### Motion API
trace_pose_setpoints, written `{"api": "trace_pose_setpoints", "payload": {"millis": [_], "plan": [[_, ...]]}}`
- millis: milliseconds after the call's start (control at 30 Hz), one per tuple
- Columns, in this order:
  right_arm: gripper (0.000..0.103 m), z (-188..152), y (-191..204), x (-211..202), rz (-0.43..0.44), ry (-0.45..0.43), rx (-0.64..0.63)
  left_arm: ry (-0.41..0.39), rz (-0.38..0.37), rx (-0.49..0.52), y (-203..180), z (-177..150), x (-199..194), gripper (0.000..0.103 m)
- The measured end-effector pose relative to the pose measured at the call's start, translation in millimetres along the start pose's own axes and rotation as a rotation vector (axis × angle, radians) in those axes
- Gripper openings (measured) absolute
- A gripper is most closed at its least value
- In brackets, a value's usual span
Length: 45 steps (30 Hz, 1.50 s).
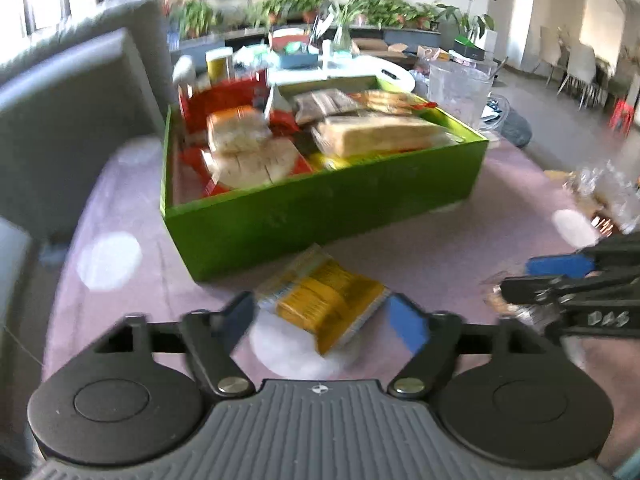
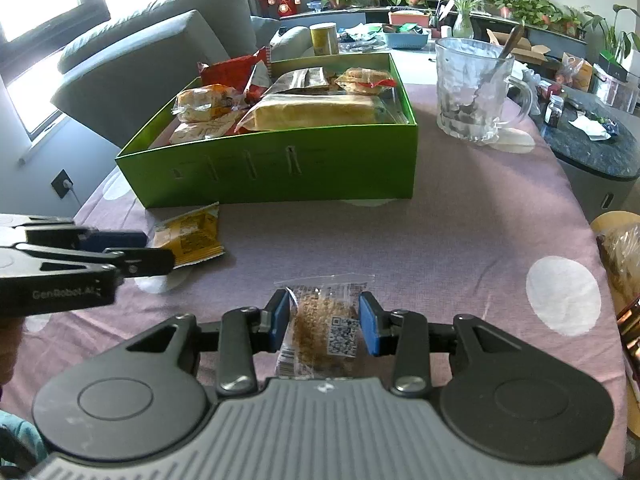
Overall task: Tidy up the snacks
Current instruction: 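Lift the yellow bag with the left gripper while the right gripper holds the granola bar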
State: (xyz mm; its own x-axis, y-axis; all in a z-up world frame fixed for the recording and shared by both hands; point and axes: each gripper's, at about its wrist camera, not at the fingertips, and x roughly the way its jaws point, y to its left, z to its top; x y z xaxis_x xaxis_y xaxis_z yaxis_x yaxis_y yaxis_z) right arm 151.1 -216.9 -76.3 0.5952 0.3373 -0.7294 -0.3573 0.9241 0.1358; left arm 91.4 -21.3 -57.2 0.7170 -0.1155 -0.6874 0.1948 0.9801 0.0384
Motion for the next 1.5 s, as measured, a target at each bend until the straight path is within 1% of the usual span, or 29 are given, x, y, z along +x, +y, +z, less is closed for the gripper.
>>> {"api": "trace_pose_setpoints", "payload": {"millis": [67,200,433,500,600,667,733,767,800,867,967,1033,1100,1167,1200,1233,1267,1300,1333,1400,1500], "plan": [[0.074,1,-1,-1,0.000,-0.003,0.002,-0.007,-0.001,0.051,2,2,3,0.078],[0.074,1,-1,0,-0.001,-0.002,0.004,0.017,-0.044,0.087,11,8,18,0.080],[0.074,0,-2,2,0.002,0.007,0.011,0.042,-0.145,0.144,13,15,38,0.081],[0.074,0,-2,2,0.002,0.008,0.013,0.062,-0.178,0.156,11,14,43,0.082],[0.074,0,-3,3,0.004,0.011,0.018,0.097,-0.187,0.168,8,8,50,0.082],[0.074,0,-3,4,0.004,0.012,0.022,0.090,-0.178,0.170,6,3,50,0.081],[0.074,0,-4,4,0.005,0.014,0.028,0.091,-0.176,0.152,6,2,48,0.072],[0.074,0,-4,4,0.005,0.014,0.029,0.088,-0.173,0.150,6,2,46,0.058],[0.074,0,-3,4,0.004,0.014,0.029,0.087,-0.174,0.150,7,2,44,0.052],[0.074,-1,-3,4,0.003,0.013,0.027,0.100,-0.178,0.141,6,2,40,0.046],[0.074,-1,-3,4,0.000,0.010,0.027,0.110,-0.198,0.119,5,-2,32,0.044],[0.074,-1,-3,3,-0.001,0.010,0.029,0.117,-0.214,0.112,3,-6,26,0.045],[0.076,-1,-3,3,-0.004,0.009,0.029,0.118,-0.223,0.112,-1,-10,20,0.051],[0.081,-2,-3,3,-0.011,0.010,0.026,0.116,-0.227,0.124,-5,-13,16,0.054],[0.081,-3,-2,3,-0.012,0.012,0.023,0.111,-0.224,0.132,-7,-15,14,0.057],[0.081,-3,-2,4,-0.012,0.015,0.019,0.104,-0.218,0.144,-9,-15,13,0.061],[0.081,-4,-1,5,-0.013,0.019,0.011,0.091,-0.203,0.157,-10,-16,12,0.074],[0.081,-6,1,5,-0.014,0.022,0.003,0.078,-0.189,0.164,-11,-15,11,0.081],[0.081,-7,2,6,-0.015,0.024,-0.004,0.063,-0.173,0.172,-11,-15,11,0.082],[0.081,-10,2,8,-0.018,0.032,-0.009,0.068,-0.162,0.178,-10,-11,15,0.082],[0.081,-12,1,10,-0.018,0.045,0.002,0.097,-0.178,0.157,-6,-9,25,0.081]]}}
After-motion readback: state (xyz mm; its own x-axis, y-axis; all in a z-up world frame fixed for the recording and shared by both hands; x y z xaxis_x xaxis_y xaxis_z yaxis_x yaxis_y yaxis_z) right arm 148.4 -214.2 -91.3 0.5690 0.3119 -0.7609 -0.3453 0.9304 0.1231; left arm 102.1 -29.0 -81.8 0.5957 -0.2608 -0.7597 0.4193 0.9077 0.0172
